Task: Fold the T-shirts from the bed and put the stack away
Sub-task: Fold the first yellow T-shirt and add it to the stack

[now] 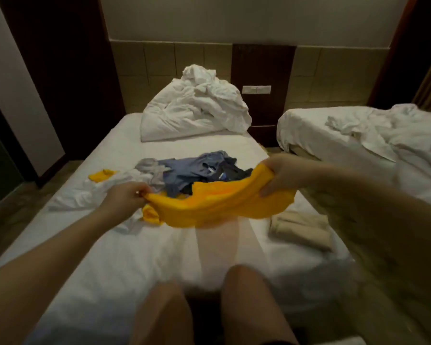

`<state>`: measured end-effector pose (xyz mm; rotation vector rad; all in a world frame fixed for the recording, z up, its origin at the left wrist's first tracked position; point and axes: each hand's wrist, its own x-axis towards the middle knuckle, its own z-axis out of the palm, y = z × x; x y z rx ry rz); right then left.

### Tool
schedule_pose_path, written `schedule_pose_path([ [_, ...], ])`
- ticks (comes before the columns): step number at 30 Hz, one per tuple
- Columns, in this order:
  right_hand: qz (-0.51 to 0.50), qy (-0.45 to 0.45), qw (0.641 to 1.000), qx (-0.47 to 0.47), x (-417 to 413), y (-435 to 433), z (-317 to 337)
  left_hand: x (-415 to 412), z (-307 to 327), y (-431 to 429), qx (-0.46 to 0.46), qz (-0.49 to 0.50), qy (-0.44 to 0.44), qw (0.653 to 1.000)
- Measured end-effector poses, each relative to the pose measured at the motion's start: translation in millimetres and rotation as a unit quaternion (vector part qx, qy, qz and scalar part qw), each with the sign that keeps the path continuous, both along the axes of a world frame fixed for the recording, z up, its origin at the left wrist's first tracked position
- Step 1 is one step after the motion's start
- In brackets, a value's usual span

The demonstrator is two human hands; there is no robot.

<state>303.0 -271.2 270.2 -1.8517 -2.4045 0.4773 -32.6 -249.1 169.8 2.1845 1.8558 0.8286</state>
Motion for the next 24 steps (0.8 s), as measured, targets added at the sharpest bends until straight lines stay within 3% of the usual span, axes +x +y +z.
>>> schedule_pose_path([
  [3, 0.016, 0.021, 0.997, -0.07, -2, -38, -35, -9, -41, -38, -0.061, -0.015, -0.014, 0.998],
  [7, 0.025, 0.02, 0.995, -0.097, 3, -72, -68, -16, -62, -70, -0.098, -0.015, -0.004, 0.995],
  [13, 0.035, 0.011, 0.988, -0.153, 13, -98, -88, -13, -63, -95, -0.146, -0.067, 0.086, 0.983],
  [21, 0.034, 0.062, 0.992, -0.109, 11, -118, -87, -19, -62, -115, -0.103, -0.048, 0.04, 0.993],
  [24, 0.067, 0.075, 0.987, -0.123, 12, -125, -97, -24, -64, -125, -0.159, -0.059, 0.062, 0.984],
])
